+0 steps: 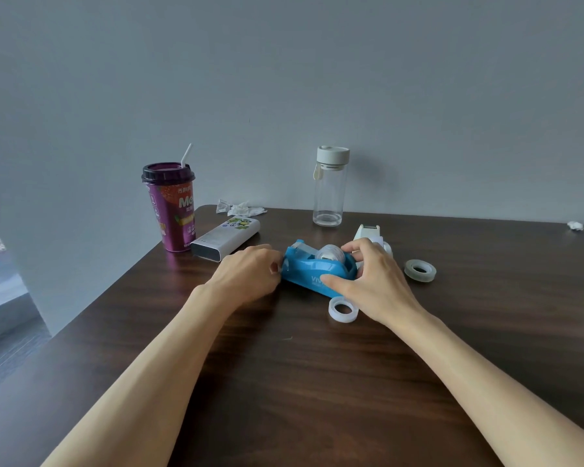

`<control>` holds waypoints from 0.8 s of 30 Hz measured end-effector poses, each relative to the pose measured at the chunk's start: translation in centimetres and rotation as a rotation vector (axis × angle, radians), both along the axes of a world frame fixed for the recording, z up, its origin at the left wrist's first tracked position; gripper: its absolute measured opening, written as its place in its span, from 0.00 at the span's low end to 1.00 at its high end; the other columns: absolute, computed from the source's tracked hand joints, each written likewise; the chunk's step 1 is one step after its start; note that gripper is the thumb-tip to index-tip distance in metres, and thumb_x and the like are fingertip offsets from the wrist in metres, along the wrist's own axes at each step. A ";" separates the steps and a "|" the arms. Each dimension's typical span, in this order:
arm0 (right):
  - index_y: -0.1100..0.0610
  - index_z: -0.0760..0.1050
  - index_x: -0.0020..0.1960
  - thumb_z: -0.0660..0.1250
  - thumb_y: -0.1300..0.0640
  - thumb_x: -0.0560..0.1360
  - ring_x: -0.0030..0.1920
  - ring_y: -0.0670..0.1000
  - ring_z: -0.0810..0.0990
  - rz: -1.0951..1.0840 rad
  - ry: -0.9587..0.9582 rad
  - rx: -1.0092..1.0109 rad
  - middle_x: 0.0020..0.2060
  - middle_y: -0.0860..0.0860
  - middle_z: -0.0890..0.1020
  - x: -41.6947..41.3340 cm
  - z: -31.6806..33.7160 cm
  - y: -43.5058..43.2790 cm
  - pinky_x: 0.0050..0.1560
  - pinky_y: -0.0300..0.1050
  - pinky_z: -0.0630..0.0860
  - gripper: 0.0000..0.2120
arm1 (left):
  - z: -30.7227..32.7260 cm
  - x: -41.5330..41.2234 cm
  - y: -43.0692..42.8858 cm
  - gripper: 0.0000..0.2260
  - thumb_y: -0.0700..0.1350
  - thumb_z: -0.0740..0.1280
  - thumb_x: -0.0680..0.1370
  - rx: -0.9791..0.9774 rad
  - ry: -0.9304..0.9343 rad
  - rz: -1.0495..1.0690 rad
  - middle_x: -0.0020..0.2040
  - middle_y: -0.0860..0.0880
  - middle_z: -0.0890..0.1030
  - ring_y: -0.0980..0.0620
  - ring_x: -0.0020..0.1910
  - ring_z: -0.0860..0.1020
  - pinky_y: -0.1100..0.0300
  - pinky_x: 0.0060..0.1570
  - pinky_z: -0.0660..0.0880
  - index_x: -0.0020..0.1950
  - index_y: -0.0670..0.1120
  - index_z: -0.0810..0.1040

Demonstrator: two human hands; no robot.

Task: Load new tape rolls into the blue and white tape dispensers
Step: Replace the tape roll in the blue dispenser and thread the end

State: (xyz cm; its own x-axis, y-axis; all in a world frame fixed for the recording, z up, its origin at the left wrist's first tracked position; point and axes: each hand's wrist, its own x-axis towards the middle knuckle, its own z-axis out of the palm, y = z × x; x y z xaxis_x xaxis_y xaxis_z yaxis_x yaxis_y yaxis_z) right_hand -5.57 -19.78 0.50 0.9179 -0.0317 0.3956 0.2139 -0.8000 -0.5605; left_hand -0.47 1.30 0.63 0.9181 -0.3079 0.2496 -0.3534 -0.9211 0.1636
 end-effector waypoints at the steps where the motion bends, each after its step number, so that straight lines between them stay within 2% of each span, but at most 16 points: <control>1: 0.49 0.70 0.60 0.75 0.43 0.66 0.52 0.46 0.75 -0.004 -0.006 0.001 0.55 0.46 0.75 0.0 0.0 0.1 0.46 0.38 0.71 0.27 | -0.1 0.0 0.0 0.08 0.49 0.60 0.76 0.000 0.015 -0.009 0.54 0.53 0.77 0.47 0.49 0.77 0.53 0.43 0.74 0.52 0.52 0.77; 5: 0.49 0.73 0.59 0.77 0.43 0.64 0.52 0.45 0.76 0.077 0.089 0.155 0.53 0.44 0.76 0.0 0.7 -0.7 0.48 0.40 0.74 0.27 | 0.0 -0.1 -0.3 0.16 0.61 0.64 0.74 -0.002 0.042 -0.030 0.50 0.55 0.76 0.51 0.46 0.77 0.53 0.42 0.76 0.52 0.50 0.76; 8: 0.50 0.76 0.59 0.77 0.52 0.67 0.42 0.48 0.82 0.206 0.233 0.315 0.52 0.47 0.77 -0.1 1.5 -1.9 0.44 0.46 0.81 0.23 | -0.1 -0.1 -0.5 0.21 0.67 0.64 0.71 -0.018 0.004 0.032 0.48 0.57 0.74 0.53 0.44 0.75 0.56 0.40 0.74 0.53 0.52 0.76; 10: 0.52 0.77 0.59 0.77 0.59 0.68 0.37 0.49 0.84 0.263 0.295 0.377 0.52 0.49 0.78 -0.2 1.6 -2.5 0.41 0.45 0.82 0.21 | -0.3 -0.1 -0.8 0.18 0.65 0.66 0.71 -0.065 -0.028 0.079 0.48 0.56 0.76 0.52 0.44 0.75 0.56 0.39 0.72 0.49 0.52 0.75; 12: 0.53 0.77 0.59 0.76 0.62 0.68 0.39 0.53 0.86 0.269 0.317 0.393 0.53 0.51 0.79 -0.1 1.6 -2.7 0.42 0.48 0.83 0.21 | -0.3 -0.3 -1.2 0.13 0.60 0.68 0.73 -0.127 -0.017 0.090 0.47 0.53 0.79 0.50 0.45 0.76 0.56 0.38 0.70 0.46 0.51 0.75; 14: 0.54 0.77 0.58 0.77 0.61 0.67 0.39 0.54 0.86 0.242 0.299 0.388 0.50 0.51 0.80 0.1 1.5 -2.5 0.41 0.50 0.84 0.20 | -0.3 -0.5 -1.5 0.10 0.56 0.68 0.74 -0.193 0.008 0.054 0.46 0.52 0.79 0.49 0.46 0.76 0.56 0.39 0.70 0.47 0.51 0.77; 16: 0.55 0.77 0.55 0.78 0.57 0.66 0.35 0.51 0.86 0.195 0.255 0.347 0.46 0.50 0.81 0.1 1.2 -2.0 0.35 0.45 0.83 0.20 | -0.1 -0.5 -1.6 0.10 0.56 0.68 0.75 -0.241 0.043 0.006 0.46 0.54 0.80 0.50 0.49 0.77 0.56 0.41 0.71 0.50 0.52 0.79; 18: 0.55 0.76 0.53 0.78 0.54 0.66 0.33 0.49 0.85 0.151 0.184 0.336 0.44 0.50 0.81 -0.1 0.7 -1.1 0.32 0.40 0.82 0.19 | 0.1 -0.4 -1.5 0.14 0.59 0.68 0.74 -0.239 0.117 -0.007 0.50 0.56 0.80 0.52 0.50 0.77 0.57 0.43 0.70 0.56 0.55 0.79; 20: 0.55 0.76 0.54 0.77 0.53 0.68 0.34 0.48 0.85 0.113 0.096 0.325 0.41 0.47 0.81 -0.2 0.1 -0.3 0.36 0.41 0.83 0.18 | 0.2 -0.3 -1.3 0.24 0.63 0.69 0.70 -0.201 0.203 -0.024 0.56 0.55 0.79 0.53 0.53 0.76 0.56 0.47 0.72 0.63 0.57 0.74; 22: 0.56 0.78 0.56 0.75 0.55 0.70 0.38 0.47 0.85 0.101 0.048 0.302 0.41 0.45 0.80 -0.2 -0.2 -0.1 0.42 0.43 0.83 0.16 | 0.0 -0.2 -1.4 0.36 0.69 0.69 0.65 -0.155 0.253 -0.029 0.60 0.53 0.77 0.52 0.55 0.75 0.53 0.52 0.74 0.69 0.57 0.69; 24: 0.57 0.79 0.58 0.74 0.58 0.71 0.45 0.47 0.83 0.120 0.034 0.290 0.44 0.47 0.81 0.0 -0.3 -0.4 0.47 0.45 0.83 0.16 | -0.2 -0.3 -1.9 0.41 0.71 0.68 0.63 -0.130 0.244 -0.002 0.61 0.50 0.75 0.50 0.55 0.74 0.52 0.53 0.75 0.72 0.55 0.65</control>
